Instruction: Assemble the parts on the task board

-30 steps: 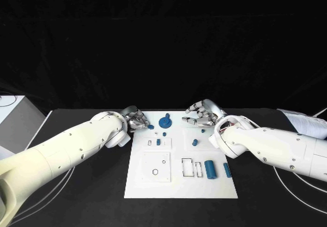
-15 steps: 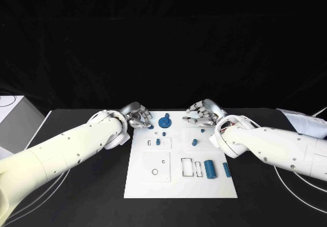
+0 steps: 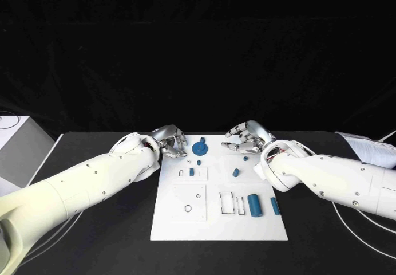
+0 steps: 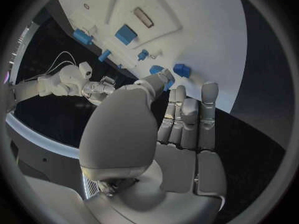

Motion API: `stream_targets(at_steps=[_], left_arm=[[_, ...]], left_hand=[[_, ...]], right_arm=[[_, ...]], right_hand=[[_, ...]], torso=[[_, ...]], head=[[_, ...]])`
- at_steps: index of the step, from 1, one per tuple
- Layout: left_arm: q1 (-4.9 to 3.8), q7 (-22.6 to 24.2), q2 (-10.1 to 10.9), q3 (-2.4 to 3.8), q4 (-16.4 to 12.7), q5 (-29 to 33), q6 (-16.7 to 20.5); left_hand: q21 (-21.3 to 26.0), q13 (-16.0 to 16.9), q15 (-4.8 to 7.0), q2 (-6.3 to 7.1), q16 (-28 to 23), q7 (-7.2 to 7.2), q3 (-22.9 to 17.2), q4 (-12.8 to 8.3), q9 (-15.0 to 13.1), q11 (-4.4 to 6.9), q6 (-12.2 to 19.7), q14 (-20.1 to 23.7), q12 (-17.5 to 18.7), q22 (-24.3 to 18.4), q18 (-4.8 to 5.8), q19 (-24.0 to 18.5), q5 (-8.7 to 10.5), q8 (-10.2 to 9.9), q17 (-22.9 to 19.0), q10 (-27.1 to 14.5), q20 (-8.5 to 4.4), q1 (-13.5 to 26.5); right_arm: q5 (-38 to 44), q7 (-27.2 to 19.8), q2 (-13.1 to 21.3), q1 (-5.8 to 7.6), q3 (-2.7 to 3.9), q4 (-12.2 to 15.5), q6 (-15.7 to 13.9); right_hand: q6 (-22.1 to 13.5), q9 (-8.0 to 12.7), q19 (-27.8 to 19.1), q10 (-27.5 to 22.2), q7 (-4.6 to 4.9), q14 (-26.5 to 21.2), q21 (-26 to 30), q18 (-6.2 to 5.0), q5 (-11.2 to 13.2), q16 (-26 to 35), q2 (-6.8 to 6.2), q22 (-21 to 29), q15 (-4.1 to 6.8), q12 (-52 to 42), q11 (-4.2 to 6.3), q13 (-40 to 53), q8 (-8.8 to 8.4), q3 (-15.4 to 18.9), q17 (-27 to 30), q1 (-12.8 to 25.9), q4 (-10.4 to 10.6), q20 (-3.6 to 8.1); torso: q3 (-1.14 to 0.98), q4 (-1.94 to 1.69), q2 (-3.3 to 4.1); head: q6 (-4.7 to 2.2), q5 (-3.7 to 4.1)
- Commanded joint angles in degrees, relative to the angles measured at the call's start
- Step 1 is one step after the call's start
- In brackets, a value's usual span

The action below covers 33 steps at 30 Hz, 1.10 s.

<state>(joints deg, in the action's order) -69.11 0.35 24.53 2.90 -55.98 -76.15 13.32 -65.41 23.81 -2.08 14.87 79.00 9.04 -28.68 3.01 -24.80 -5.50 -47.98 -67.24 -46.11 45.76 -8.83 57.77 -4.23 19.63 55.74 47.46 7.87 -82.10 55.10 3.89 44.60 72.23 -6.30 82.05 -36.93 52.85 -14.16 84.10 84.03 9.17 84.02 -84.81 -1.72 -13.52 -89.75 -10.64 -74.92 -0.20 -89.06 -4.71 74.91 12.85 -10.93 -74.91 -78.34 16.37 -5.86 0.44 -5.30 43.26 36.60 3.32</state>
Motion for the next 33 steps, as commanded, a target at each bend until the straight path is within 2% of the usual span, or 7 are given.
stream_targets(at_steps=[1,5,7,10,26,33], left_arm=[[0.01,-2.14,-0.55,-0.13,0.58,-5.51,0.46],[0.02,-3.05,-1.04,-0.33,1.02,-6.61,-0.25],[0.02,-3.34,-1.18,-0.40,1.06,-6.92,-0.73],[0.02,-3.74,-1.37,-0.46,1.10,-7.23,-1.42],[0.02,-5.27,-1.82,-0.59,1.32,-7.53,-4.48],[0.02,-6.04,-1.83,-0.60,1.31,-7.53,-5.72]], left_hand=[[-0.39,0.36,0.13,0.12,0.60,-0.29,0.29,0.22,-0.17,0.17,-0.83,-0.69,-1.13,0.41,-0.69,0.49,0.26,0.84,0.71,-0.61,-0.12,-0.70],[-1.05,0.94,0.40,0.05,1.53,-0.71,0.19,0.56,-0.39,0.54,-1.91,-1.60,-3.00,1.40,-0.52,1.21,0.34,2.11,2.03,-0.57,-0.34,-1.01],[-1.94,1.19,0.63,-0.01,2.50,-0.94,-0.03,0.72,-0.47,0.82,-2.71,-3.07,-3.94,2.79,-0.26,2.25,0.35,2.81,4.06,-0.13,-0.52,-1.18],[-2.31,1.25,0.76,-0.02,3.14,-1.07,-0.19,0.88,-0.47,0.98,-3.16,-4.07,-4.37,3.34,-0.16,2.66,0.38,3.16,5.44,0.17,-0.64,-1.20],[-2.54,1.09,0.99,-0.29,3.52,-1.26,-0.82,1.20,-0.34,1.24,-3.97,-4.23,-4.70,3.62,-0.12,2.80,0.48,3.60,5.67,0.74,-0.85,-1.35],[-2.11,-0.13,0.84,-0.05,3.33,-0.95,-1.89,1.82,0.56,0.98,-3.82,-3.43,-3.12,2.98,-0.23,2.13,0.51,2.72,4.70,0.97,-0.88,-1.24]], right_arm=[[0.62,-0.57,-0.05,-0.03,0.02,0.09,0.56],[0.64,-0.56,-0.09,-0.03,0.02,0.11,0.55],[0.64,-0.57,-0.10,-0.03,0.02,0.11,0.56],[0.65,-0.56,-0.12,-0.03,0.02,0.11,0.55],[0.65,-0.54,-0.13,-0.03,0.02,0.14,0.53],[0.66,-0.54,-0.12,-0.03,0.03,0.18,0.52]], right_hand=[[-0.10,-0.12,3.73,5.01,-0.16,5.98,0.13,0.25,-0.31,-0.25,0.03,-10.49,0.23,0.05,0.42,14.29,0.31,-0.48,-15.09,0.38,0.03,0.14],[-0.10,-0.12,3.73,5.01,-0.16,5.98,0.13,0.25,-0.31,-0.25,0.03,-10.49,0.23,0.05,0.42,14.29,0.31,-0.48,-15.09,0.38,0.03,0.14],[-0.10,-0.12,3.73,5.01,-0.16,5.98,0.13,0.25,-0.31,-0.25,0.03,-10.49,0.23,0.05,0.42,14.29,0.31,-0.48,-15.09,0.38,0.03,0.14],[-0.10,-0.12,3.73,5.01,-0.16,5.98,0.13,0.25,-0.31,-0.25,0.03,-10.49,0.23,0.05,0.42,14.29,0.31,-0.48,-15.09,0.38,0.03,0.14],[-0.09,-0.14,3.70,5.02,-0.16,5.98,0.21,0.23,-0.31,-0.25,0.04,-10.42,0.24,0.04,0.43,14.30,0.34,-0.51,-15.09,0.42,0.05,0.15],[-0.09,-0.14,3.70,5.02,-0.16,5.98,0.21,0.23,-0.31,-0.25,0.04,-10.42,0.24,0.04,0.43,14.30,0.34,-0.51,-15.09,0.42,0.05,0.15]], torso=[[-0.04,0.01,0.05],[-0.03,-0.01,0.03],[-0.04,0.01,0.02],[-0.03,0.02,-0.01],[-0.02,-0.03,-0.04],[-0.03,-0.03,-0.03]], head=[[0.09,0.02],[0.20,0.08],[0.24,0.08],[0.29,0.11],[0.53,0.18],[0.54,0.18]])
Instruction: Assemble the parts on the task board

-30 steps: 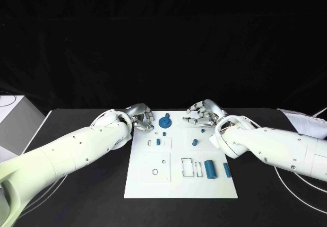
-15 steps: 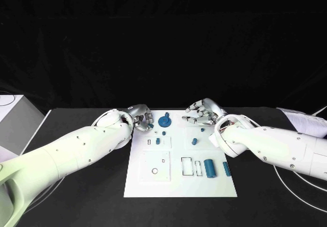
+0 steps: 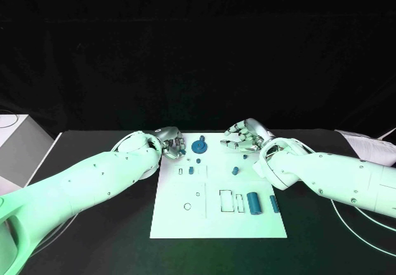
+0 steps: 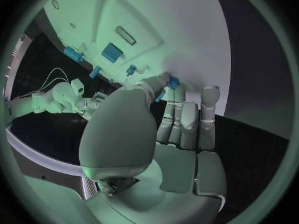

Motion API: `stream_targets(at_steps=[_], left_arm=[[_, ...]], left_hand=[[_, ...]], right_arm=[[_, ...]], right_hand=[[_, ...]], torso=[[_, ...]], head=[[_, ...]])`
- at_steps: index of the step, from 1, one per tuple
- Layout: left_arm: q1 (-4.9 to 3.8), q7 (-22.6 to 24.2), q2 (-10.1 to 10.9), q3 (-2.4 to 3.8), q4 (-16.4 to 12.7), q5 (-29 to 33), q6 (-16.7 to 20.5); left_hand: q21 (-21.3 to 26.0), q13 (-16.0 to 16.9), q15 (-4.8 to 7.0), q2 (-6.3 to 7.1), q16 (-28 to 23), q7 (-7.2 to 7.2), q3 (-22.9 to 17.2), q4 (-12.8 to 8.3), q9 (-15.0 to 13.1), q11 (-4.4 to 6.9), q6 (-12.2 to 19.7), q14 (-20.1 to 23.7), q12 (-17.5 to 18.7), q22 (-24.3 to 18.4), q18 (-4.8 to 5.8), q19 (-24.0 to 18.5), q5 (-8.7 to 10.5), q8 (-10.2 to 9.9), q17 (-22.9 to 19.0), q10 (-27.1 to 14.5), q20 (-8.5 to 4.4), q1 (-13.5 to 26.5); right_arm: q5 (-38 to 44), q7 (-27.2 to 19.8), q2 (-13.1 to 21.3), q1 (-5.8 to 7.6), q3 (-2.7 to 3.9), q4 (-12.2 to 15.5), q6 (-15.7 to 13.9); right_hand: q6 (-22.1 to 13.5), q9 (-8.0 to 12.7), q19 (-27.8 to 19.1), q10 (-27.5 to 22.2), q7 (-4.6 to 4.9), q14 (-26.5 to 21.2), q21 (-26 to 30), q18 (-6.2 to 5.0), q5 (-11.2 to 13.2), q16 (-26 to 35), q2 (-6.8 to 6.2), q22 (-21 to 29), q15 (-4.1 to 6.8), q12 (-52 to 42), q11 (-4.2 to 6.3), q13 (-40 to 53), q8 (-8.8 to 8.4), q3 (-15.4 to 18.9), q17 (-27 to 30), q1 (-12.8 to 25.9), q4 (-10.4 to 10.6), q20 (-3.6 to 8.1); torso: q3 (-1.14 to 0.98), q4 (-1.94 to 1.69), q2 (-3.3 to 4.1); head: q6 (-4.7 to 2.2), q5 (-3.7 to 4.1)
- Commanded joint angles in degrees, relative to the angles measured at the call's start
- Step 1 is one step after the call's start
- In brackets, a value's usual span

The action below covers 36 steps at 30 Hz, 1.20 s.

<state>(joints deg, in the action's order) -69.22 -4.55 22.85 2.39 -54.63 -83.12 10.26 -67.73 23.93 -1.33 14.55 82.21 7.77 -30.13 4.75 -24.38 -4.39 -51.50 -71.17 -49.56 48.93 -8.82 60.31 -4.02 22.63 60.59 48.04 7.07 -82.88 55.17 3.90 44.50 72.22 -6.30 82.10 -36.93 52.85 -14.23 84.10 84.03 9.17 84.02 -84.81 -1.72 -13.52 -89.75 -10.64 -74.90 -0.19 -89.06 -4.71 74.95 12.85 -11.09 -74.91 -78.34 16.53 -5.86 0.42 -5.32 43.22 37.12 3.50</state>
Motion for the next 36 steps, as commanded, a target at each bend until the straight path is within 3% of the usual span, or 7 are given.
stream_targets(at_steps=[1,9,22,36], left_arm=[[0.13,-1.16,-0.15,-0.09,-0.03,-0.56,-2.71],[0.13,-1.48,-0.40,-0.13,0.43,-0.53,-3.29],[0.13,-1.37,-0.56,-0.29,0.94,0.04,-3.09],[0.13,-0.41,-0.47,-0.31,0.87,0.88,-1.84]], left_hand=[[0.22,-0.34,0.08,0.24,0.10,0.31,-0.53,0.10,0.19,-0.13,-0.36,0.55,0.43,-0.20,-0.23,-0.42,0.30,-0.30,-0.22,0.46,-0.07,-0.50],[0.39,-2.38,0.00,0.10,-0.14,0.50,-2.28,0.56,1.40,-0.30,-1.38,1.13,3.23,-0.25,-0.27,-0.65,0.32,-1.46,-1.06,2.21,0.02,-0.86],[-0.38,-5.66,0.41,-2.61,-0.70,0.71,-7.84,-0.87,3.58,0.08,-4.49,1.43,9.00,0.56,-0.27,-0.48,0.27,-3.81,-2.20,6.54,-0.42,-2.84],[-1.46,-4.97,0.16,-4.44,-1.53,1.13,-12.04,-2.32,4.98,-0.43,-5.70,1.56,9.56,1.38,-0.29,-0.73,0.01,-5.69,-3.18,5.95,-0.41,-2.24]], right_arm=[[0.59,-0.55,-0.02,-0.02,0.03,0.13,0.51],[0.59,-0.55,0.00,-0.02,0.03,0.18,0.46],[0.64,-0.55,0.09,-0.02,0.03,0.26,0.36],[0.66,-0.56,0.13,-0.02,0.03,0.26,0.34]], right_hand=[[-0.09,-0.08,3.70,5.02,-0.16,5.98,0.21,0.23,-0.32,-0.25,0.04,-10.44,0.24,0.04,0.43,14.26,0.35,-0.35,-15.09,0.42,-0.11,0.15],[-0.05,-0.11,3.72,5.04,-0.18,5.98,0.17,0.24,-0.31,-0.25,0.04,-10.47,0.25,0.02,0.44,14.27,0.40,-0.36,-15.09,0.49,-0.09,0.16],[-0.05,-0.11,3.72,5.04,-0.18,5.98,0.17,0.24,-0.31,-0.25,0.04,-10.47,0.25,0.02,0.44,14.27,0.40,-0.36,-15.09,0.49,-0.09,0.16],[-0.05,-0.11,3.72,5.04,-0.18,5.98,0.17,0.24,-0.31,-0.25,0.04,-10.47,0.25,0.02,0.44,14.27,0.40,-0.36,-15.09,0.49,-0.09,0.16]], torso=[[0.00,-0.01,0.01],[-0.02,0.01,0.01],[-0.01,-0.01,-0.03],[0.00,-0.04,-0.02]], head=[[0.01,0.00],[0.03,-0.02],[-0.04,-0.09],[-0.26,-0.14]])
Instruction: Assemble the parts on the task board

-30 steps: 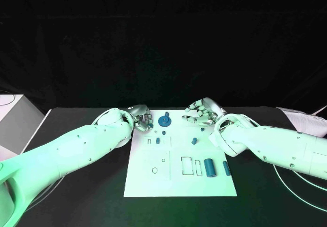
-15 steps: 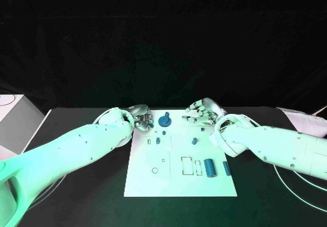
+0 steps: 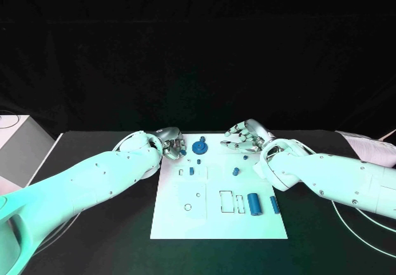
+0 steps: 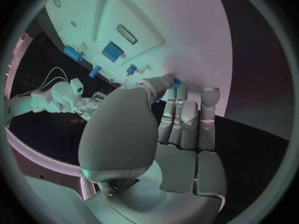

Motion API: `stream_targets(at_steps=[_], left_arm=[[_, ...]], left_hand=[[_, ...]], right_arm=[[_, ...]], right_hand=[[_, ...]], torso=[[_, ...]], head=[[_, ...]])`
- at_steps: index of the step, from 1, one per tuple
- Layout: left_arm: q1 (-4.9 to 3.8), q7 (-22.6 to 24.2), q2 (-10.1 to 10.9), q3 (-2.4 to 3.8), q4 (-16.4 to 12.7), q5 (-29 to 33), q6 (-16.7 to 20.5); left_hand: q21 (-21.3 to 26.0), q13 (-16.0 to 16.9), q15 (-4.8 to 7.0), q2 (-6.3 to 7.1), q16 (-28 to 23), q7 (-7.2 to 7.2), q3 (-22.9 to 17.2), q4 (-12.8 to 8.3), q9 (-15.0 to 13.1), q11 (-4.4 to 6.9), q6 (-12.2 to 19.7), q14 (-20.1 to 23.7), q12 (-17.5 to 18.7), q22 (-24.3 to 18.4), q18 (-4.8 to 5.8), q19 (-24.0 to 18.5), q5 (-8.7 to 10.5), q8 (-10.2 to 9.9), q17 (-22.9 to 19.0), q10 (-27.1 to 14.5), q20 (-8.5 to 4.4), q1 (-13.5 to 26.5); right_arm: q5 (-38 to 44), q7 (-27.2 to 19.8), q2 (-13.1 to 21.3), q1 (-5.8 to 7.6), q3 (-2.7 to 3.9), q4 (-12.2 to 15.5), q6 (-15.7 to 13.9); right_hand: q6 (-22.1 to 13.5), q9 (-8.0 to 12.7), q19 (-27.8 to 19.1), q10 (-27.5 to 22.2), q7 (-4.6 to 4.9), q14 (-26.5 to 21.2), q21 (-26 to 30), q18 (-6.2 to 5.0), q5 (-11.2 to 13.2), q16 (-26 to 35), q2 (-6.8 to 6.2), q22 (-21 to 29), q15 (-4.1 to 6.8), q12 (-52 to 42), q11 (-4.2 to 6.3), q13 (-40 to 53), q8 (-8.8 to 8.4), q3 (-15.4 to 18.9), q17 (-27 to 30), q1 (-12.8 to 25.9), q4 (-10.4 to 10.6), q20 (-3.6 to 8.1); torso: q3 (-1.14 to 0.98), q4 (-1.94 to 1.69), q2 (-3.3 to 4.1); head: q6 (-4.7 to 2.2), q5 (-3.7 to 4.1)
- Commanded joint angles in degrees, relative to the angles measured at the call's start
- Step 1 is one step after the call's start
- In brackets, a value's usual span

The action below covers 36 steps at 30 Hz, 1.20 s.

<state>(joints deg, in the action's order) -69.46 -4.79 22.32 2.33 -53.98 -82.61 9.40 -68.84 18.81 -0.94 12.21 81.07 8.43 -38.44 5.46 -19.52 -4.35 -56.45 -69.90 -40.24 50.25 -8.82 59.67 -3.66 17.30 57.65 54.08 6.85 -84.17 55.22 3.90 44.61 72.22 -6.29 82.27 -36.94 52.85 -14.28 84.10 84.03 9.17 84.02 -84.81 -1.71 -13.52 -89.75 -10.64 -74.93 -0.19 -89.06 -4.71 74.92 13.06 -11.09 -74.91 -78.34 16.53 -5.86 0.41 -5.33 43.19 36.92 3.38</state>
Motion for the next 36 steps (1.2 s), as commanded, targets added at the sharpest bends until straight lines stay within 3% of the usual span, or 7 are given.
stream_targets(at_steps=[1,26,36], left_arm=[[0.37,-0.06,0.07,-0.25,0.22,0.42,-0.78],[0.44,1.96,1.17,-0.22,-0.43,6.00,3.07],[0.77,3.56,3.31,-0.11,-1.95,17.95,4.31]], left_hand=[[-0.46,0.25,-0.29,-2.35,-0.51,0.53,-4.46,-3.10,0.32,-0.56,-0.83,0.34,0.31,0.14,-0.31,-0.19,-0.37,-0.62,-0.39,-0.17,-0.15,-0.72],[-1.41,0.61,-0.46,-3.31,-0.48,0.72,-7.57,-2.90,0.94,-0.79,-1.24,-0.31,0.74,1.35,-0.14,0.29,-0.48,-1.56,-0.09,0.10,0.05,1.13],[-1.90,0.67,-0.42,-2.92,-0.27,0.54,-7.90,-3.06,0.92,-0.66,-1.50,-0.77,0.78,2.13,0.01,0.86,-0.62,-1.60,0.39,0.52,0.08,1.64]], right_arm=[[0.61,-0.56,0.02,-0.02,0.02,0.09,0.36],[0.61,-0.58,0.12,-0.02,0.02,0.08,0.48],[0.61,-0.57,0.30,-0.02,0.02,0.11,0.47]], right_hand=[[-0.05,-0.05,3.72,5.04,-0.18,5.98,0.17,0.24,-0.31,-0.25,0.04,-10.45,0.25,0.02,0.44,14.30,0.18,-0.37,-15.09,0.49,-0.09,0.16],[-0.04,-0.09,3.72,5.02,-0.20,5.98,0.17,0.24,-0.34,-0.25,0.03,-10.45,0.26,0.04,0.46,14.28,0.24,-0.39,-15.09,0.60,-0.07,0.18],[-0.04,-0.09,3.72,5.02,-0.20,5.98,0.17,0.24,-0.34,-0.25,0.03,-10.45,0.26,0.04,0.46,14.28,0.24,-0.39,-15.09,0.60,-0.07,0.18]], torso=[[0.01,-0.02,0.00],[0.03,-0.04,0.01],[0.01,-0.03,-0.02]], head=[[-0.07,-0.02],[-0.42,-0.16],[-0.41,-0.13]])
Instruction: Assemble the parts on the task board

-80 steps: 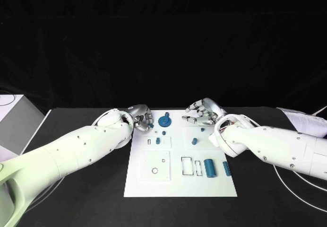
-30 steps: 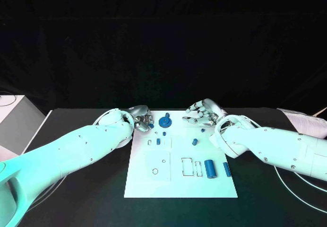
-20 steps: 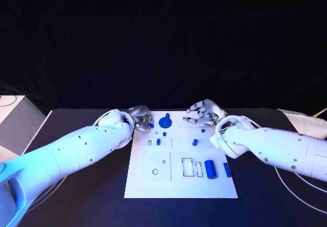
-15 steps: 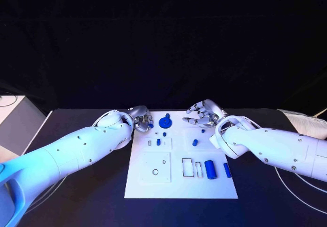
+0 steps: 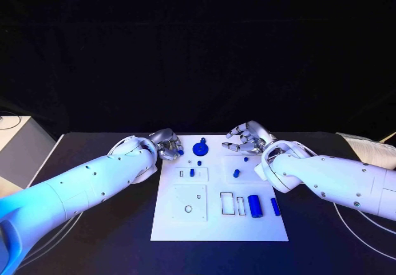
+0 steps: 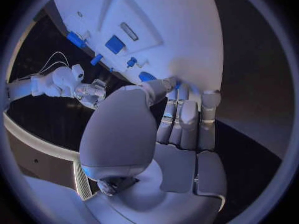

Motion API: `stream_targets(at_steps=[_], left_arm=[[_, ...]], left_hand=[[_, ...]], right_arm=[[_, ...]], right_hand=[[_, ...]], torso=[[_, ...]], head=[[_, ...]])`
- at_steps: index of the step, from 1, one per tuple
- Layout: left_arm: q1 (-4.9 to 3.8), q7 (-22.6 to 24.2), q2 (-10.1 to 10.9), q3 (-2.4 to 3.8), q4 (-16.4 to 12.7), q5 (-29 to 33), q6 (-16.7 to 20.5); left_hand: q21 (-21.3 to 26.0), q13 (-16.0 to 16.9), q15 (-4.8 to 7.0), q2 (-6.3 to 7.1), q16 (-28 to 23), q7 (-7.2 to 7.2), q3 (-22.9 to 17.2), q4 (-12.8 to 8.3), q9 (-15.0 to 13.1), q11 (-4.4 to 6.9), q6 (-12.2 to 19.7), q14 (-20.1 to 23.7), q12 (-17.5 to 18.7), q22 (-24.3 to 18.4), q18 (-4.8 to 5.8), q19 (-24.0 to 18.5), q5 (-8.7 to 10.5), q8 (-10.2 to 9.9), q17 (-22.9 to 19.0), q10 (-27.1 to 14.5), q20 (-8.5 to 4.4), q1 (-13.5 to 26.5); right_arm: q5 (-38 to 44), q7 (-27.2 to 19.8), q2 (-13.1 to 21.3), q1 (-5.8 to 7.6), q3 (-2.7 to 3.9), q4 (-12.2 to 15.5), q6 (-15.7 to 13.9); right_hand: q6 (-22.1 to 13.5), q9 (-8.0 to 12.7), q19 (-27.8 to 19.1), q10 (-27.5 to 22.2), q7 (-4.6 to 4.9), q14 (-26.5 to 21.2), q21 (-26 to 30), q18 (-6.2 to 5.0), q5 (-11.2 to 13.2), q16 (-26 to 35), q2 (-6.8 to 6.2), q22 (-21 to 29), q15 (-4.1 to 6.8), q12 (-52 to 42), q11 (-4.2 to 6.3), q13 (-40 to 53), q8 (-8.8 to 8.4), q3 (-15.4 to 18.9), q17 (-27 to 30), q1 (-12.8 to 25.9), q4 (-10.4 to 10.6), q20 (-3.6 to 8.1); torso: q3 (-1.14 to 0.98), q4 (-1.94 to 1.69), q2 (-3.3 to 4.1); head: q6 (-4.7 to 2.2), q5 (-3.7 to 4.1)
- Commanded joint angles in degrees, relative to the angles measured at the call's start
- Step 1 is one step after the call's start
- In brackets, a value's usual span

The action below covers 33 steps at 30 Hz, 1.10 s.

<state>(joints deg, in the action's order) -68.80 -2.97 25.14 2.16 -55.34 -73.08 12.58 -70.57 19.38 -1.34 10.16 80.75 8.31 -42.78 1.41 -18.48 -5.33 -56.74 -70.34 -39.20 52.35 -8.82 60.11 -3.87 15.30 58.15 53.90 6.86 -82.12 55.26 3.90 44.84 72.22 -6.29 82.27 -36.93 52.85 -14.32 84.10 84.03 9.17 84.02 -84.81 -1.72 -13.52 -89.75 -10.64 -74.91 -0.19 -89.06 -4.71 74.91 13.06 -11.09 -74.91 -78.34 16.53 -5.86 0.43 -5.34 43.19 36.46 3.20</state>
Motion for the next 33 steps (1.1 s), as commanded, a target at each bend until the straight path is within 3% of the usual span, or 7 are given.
stream_targets(at_steps=[1,10,14,20,24,33], left_arm=[[0.17,1.93,0.76,0.07,-0.80,9.88,1.16],[0.58,3.85,3.55,0.31,-3.01,23.45,0.38],[0.77,4.40,4.51,0.59,-4.00,26.03,-0.01],[1.73,4.87,6.59,1.76,-6.55,29.91,-0.23],[2.23,4.84,7.88,2.22,-8.26,32.13,-0.13],[3.33,3.66,10.88,2.56,-13.01,33.87,-0.47]], left_hand=[[-0.10,0.11,-0.02,-0.86,0.03,0.65,-3.56,0.99,-0.12,0.32,-1.23,-0.28,-0.28,-0.12,-0.03,0.30,-0.41,0.41,-0.20,0.72,0.07,-0.39],[-0.02,0.16,0.03,-0.88,0.01,0.56,-3.65,1.15,-0.17,0.41,-1.42,-0.21,-0.29,-0.28,-0.06,0.13,-0.35,0.46,-0.35,0.91,0.08,0.03],[-0.02,0.16,0.04,-0.89,0.00,0.56,-3.66,1.16,-0.17,0.41,-1.43,-0.18,-0.29,-0.29,-0.06,0.12,-0.35,0.46,-0.39,0.92,0.08,0.05],[-0.02,0.17,0.05,-0.87,0.00,0.54,-3.66,1.20,-0.18,0.42,-1.46,-0.18,-0.27,-0.28,-0.05,0.10,-0.34,0.47,-0.37,0.95,0.09,0.16],[-0.02,0.17,0.05,-0.86,-0.01,0.53,-3.66,1.22,-0.19,0.43,-1.48,-0.16,-0.26,-0.26,-0.05,0.11,-0.34,0.47,-0.40,0.97,0.09,0.22],[-0.06,0.34,0.19,-0.65,0.14,0.26,-3.67,1.16,-0.28,0.67,-1.65,-0.38,-0.49,-0.17,-0.06,0.10,-0.55,0.55,0.00,1.38,0.06,0.58]], right_arm=[[0.57,-0.57,0.10,-0.02,0.03,0.11,0.46],[0.57,-0.57,0.32,-0.02,0.02,0.14,0.48],[0.57,-0.58,0.36,-0.02,0.02,0.15,0.48],[0.57,-0.57,0.48,-0.02,0.02,0.14,0.49],[0.57,-0.55,0.59,-0.02,0.02,0.15,0.51],[0.57,-0.52,0.86,-0.04,0.02,0.22,0.52]], right_hand=[[-0.04,-0.05,3.72,5.02,-0.20,5.98,0.17,0.24,-0.34,-0.25,0.03,-10.48,0.26,0.04,0.46,14.30,0.24,-0.39,-15.09,0.60,-0.07,0.18],[-0.04,-0.05,3.72,5.02,-0.20,5.98,0.17,0.24,-0.34,-0.25,0.03,-10.48,0.26,0.04,0.46,14.30,0.24,-0.39,-15.09,0.60,-0.07,0.18],[-0.04,-0.05,3.72,5.02,-0.20,5.98,0.17,0.24,-0.34,-0.25,0.03,-10.48,0.26,0.04,0.46,14.30,0.24,-0.39,-15.09,0.60,-0.07,0.18],[-0.04,-0.05,3.72,5.02,-0.20,5.98,0.17,0.24,-0.34,-0.25,0.03,-10.48,0.26,0.04,0.46,14.30,0.24,-0.39,-15.09,0.60,-0.07,0.18],[-0.04,-0.05,3.72,5.02,-0.20,5.98,0.17,0.24,-0.34,-0.25,0.03,-10.48,0.26,0.04,0.46,14.30,0.24,-0.39,-15.09,0.60,-0.07,0.18],[-0.04,-0.05,3.72,5.02,-0.20,5.98,0.17,0.24,-0.34,-0.25,0.03,-10.48,0.26,0.04,0.46,14.30,0.24,-0.39,-15.09,0.60,-0.07,0.18]], torso=[[0.00,-0.03,-0.03],[0.07,-0.04,-0.03],[0.08,-0.04,-0.02],[0.06,-0.05,0.00],[0.06,-0.05,-0.05],[0.01,-0.07,-0.12]], head=[[0.05,0.07],[0.09,0.08],[0.07,0.01],[0.16,-0.02],[0.23,-0.10],[0.44,-0.11]])
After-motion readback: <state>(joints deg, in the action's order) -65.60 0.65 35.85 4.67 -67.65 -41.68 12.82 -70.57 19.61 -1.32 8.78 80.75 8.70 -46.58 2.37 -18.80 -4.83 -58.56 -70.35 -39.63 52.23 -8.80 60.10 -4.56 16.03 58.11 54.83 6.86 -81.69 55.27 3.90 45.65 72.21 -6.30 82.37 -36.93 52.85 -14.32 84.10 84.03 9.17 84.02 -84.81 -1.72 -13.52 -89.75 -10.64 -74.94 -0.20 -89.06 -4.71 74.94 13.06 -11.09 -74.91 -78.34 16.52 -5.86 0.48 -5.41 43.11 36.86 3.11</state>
